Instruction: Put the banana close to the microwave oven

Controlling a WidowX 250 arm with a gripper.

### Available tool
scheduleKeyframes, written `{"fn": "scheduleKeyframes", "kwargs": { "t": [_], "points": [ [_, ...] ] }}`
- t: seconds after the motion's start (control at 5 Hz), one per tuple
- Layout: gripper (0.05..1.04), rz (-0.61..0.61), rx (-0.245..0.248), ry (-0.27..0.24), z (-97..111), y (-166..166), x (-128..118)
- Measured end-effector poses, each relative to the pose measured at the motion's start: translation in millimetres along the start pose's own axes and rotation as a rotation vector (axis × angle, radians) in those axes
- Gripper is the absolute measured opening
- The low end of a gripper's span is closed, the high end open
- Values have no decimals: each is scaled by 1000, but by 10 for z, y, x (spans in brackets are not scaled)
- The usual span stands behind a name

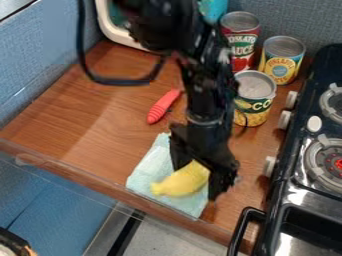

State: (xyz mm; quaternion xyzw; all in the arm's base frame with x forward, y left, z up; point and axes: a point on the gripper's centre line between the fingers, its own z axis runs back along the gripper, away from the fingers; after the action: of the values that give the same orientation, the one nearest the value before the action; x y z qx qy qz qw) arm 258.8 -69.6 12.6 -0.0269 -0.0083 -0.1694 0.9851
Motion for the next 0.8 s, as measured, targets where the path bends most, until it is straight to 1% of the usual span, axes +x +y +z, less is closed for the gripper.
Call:
{"fn": "scheduleKeyframes", "kwargs": {
  "t": [0.2,0.4,0.6,0.8],
  "points": [
    [648,12,-11,-8,1,-10,12],
    [541,5,-2,8,84,38,-6],
    [541,82,24,-107,562,383,191],
    [541,218,36,-174,835,933,327]
  ]
}}
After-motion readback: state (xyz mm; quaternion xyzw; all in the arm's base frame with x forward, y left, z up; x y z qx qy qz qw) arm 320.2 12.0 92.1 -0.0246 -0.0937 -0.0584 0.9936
